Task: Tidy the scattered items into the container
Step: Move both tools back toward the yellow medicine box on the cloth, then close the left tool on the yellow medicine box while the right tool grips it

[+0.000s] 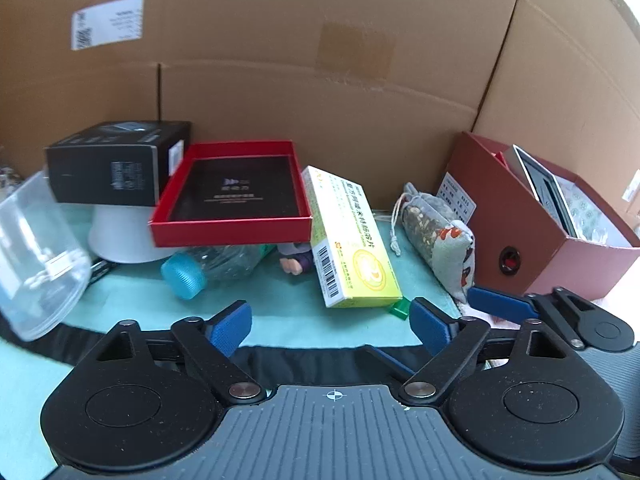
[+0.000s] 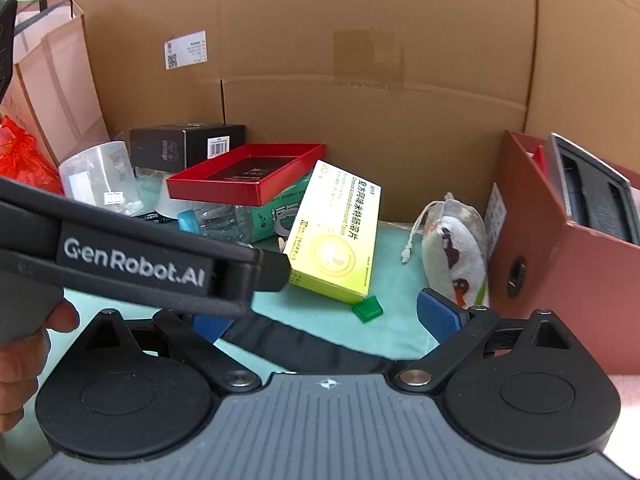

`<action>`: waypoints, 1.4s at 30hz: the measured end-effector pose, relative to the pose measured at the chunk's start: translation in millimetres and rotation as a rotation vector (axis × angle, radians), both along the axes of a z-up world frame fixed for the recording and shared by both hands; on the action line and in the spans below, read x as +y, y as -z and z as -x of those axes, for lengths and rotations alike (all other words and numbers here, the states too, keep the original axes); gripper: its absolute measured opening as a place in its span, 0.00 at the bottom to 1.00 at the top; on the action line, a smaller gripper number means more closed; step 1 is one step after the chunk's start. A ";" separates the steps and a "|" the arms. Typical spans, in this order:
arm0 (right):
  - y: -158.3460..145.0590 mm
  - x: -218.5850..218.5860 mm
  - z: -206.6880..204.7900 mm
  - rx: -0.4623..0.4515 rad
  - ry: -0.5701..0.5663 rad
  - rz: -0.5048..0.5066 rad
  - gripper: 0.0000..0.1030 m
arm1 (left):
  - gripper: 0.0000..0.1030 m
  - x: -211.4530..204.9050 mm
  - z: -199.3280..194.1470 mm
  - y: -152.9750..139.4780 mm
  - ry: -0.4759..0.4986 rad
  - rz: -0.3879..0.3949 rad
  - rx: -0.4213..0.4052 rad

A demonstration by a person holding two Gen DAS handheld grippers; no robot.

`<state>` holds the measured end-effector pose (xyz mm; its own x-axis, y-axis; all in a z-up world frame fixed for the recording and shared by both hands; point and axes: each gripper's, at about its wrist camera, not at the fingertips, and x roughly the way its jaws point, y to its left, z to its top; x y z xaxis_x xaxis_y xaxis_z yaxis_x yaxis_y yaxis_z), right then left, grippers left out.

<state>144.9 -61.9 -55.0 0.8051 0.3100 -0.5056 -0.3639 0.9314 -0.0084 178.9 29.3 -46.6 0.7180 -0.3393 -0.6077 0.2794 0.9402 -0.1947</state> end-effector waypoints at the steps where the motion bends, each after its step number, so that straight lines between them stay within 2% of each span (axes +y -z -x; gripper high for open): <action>1: 0.7 1.1 -4.0 0.003 -0.005 0.001 0.93 | 0.87 -1.2 -4.2 1.4 0.007 -0.002 0.005; 5: 3.7 4.1 -20.4 0.012 -0.015 0.007 0.92 | 0.85 -3.9 -20.8 6.5 0.016 -0.017 0.026; 20: 14.6 3.9 -59.3 0.077 -0.053 -0.029 0.85 | 0.76 -8.6 -61.9 23.3 0.028 0.027 0.113; 23: 16.9 3.5 -62.7 0.104 -0.072 -0.049 0.74 | 0.69 -9.0 -65.4 25.4 0.041 0.049 0.125; 25: 17.5 3.9 -62.9 0.107 -0.074 -0.049 0.74 | 0.53 -10.0 -65.9 25.6 0.054 0.052 0.125; 26: 17.4 4.1 -62.4 0.105 -0.074 -0.048 0.74 | 0.51 -10.4 -65.9 25.6 0.063 0.055 0.127; 28: 17.1 4.6 -61.3 0.103 -0.074 -0.044 0.74 | 0.41 -10.6 -65.1 25.2 0.078 0.067 0.130; 35: 13.5 7.4 -49.2 0.103 -0.075 0.000 0.73 | 0.40 -11.6 -57.3 22.9 0.090 0.085 0.160; 42: 0.9 3.3 -13.5 0.093 -0.084 0.012 0.73 | 0.40 -8.0 -20.9 12.5 0.102 0.103 0.152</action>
<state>158.4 -58.7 -55.8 0.7262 0.3679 -0.5808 -0.4405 0.8976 0.0177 199.7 21.3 -59.1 0.5797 -0.4714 -0.6647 0.3318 0.8816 -0.3358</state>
